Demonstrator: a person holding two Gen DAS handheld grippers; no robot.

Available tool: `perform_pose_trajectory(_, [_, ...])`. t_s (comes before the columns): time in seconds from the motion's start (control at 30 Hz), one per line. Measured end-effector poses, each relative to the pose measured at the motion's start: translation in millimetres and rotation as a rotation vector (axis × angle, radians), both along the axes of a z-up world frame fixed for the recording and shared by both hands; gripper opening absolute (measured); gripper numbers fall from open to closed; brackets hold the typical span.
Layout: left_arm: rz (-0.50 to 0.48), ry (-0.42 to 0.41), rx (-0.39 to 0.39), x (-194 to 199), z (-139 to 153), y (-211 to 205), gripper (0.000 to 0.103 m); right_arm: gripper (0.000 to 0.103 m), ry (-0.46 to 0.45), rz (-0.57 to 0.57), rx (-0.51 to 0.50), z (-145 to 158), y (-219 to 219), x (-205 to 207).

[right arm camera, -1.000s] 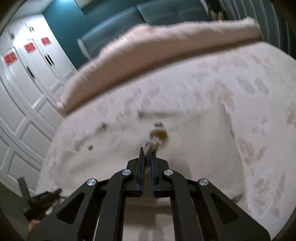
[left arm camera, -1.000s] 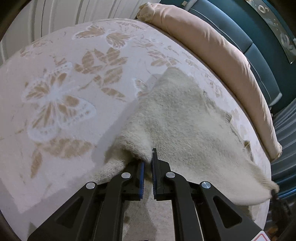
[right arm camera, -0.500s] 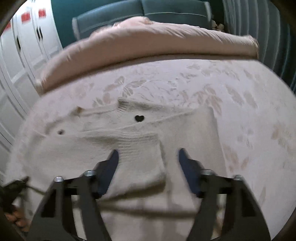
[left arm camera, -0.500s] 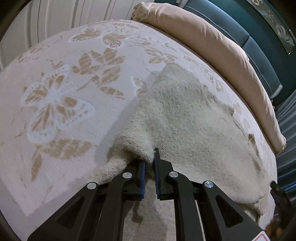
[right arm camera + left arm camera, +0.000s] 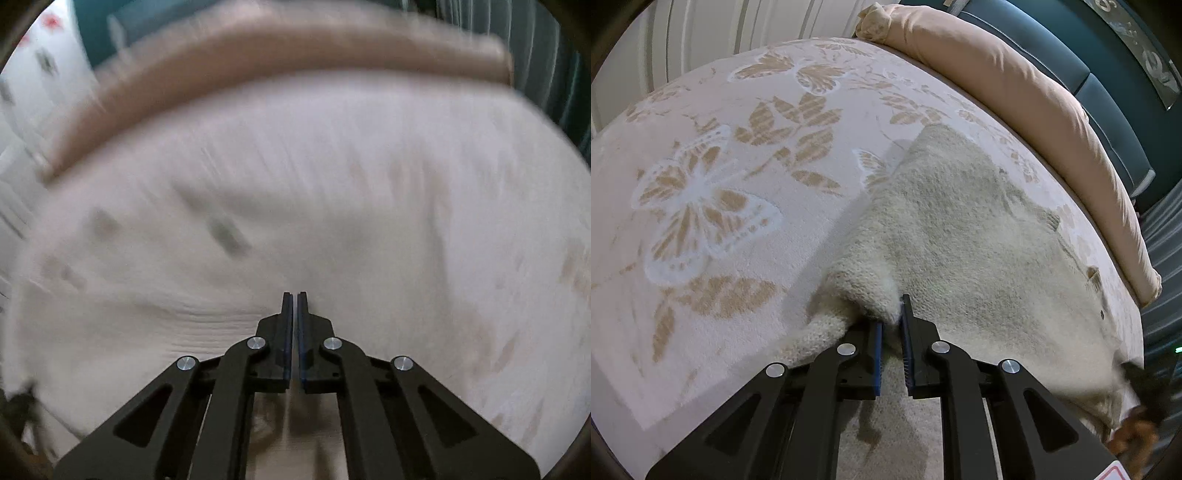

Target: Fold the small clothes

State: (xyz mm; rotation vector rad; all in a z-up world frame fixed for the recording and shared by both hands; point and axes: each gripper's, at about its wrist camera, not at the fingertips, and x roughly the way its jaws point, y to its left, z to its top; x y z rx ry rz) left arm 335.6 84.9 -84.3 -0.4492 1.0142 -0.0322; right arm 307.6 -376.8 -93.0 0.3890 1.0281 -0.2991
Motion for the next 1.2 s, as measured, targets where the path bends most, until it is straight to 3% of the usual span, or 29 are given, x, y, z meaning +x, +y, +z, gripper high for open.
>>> perform_pose_trajectory(0.1, [-0.005,0.005,-0.004,1.1,0.4,0.7,0.012,0.0,-0.133,-0.056,-0.001,31.4,1.5,-21.6])
perform_pose_trajectory(0.13, [-0.011,0.001,0.004,1.1,0.1,-0.1,0.012,0.001,-0.203,-0.05,0.026,50.6,8.7,-31.1])
perform_pose_trajectory(0.2, [-0.013,-0.006,0.019,0.5,-0.1,-1.6,0.012,0.003,-0.26,-0.001,0.067,70.7,28.1,-36.9])
perform_pose_trajectory(0.27, [-0.007,-0.011,0.029,-0.6,0.1,-3.1,0.012,0.003,-0.258,0.141,0.131,78.8,73.4,-28.3])
perform_pose_trajectory(0.4, [0.017,0.003,0.016,-1.8,1.0,-3.0,0.012,0.004,-0.206,0.447,0.152,73.6,191.9,-9.3])
perform_pose_trajectory(0.53, [0.012,0.01,0.016,-1.2,1.3,-2.5,0.012,0.004,-0.129,0.552,0.14,46.3,250.4,1.2])
perform_pose_trajectory(0.63, [-0.004,0.014,0.013,-0.8,0.2,-1.4,0.012,0.0,-0.097,0.491,0.145,22.1,217.8,-2.8])
perform_pose_trajectory(0.67, [-0.009,0.014,0.01,-0.2,0.0,-0.5,0.013,0.0,-0.11,0.459,0.203,17.3,185.9,-11.0])
perform_pose_trajectory(0.73, [-0.021,0.007,-0.002,-0.2,-1.1,2.4,0.014,0.0,-0.131,0.38,0.223,16.4,141.8,-32.3])
perform_pose_trajectory(0.77, [-0.017,0.001,0.001,-0.6,-1.4,2.7,0.014,0.0,-0.138,0.312,0.208,17.8,109.5,-47.6])
perform_pose_trajectory(0.8, [-0.019,-0.004,0.002,-1.2,-1.9,2.9,0.014,0.0,-0.105,0.204,0.13,17.6,77.2,-63.2])
perform_pose_trajectory(0.9, [-0.014,-0.012,0.002,-2.5,-2.0,2.4,0.014,0.001,-0.123,0.034,0.185,16.4,6.1,-103.0])
perform_pose_trajectory(1.0, [0.0,-0.01,0.013,-3.1,-1.3,0.1,0.014,0.017,-0.155,-0.048,0.191,28.0,-15.9,-117.0])
perform_pose_trajectory(1.1, [0.019,0.005,0.03,-3.1,1.2,-3.2,0.014,0.037,-0.188,-0.02,0.256,31.9,-3.7,-97.7])
perform_pose_trajectory(1.17, [0.03,0.018,0.032,-1.9,2.0,-3.4,0.014,0.059,-0.164,0.034,0.271,25.7,5.4,-83.2])
perform_pose_trajectory(1.2, [0.033,0.022,0.031,-0.7,2.2,-3.6,0.014,0.058,-0.122,0.061,0.273,15.1,16.5,-69.3])
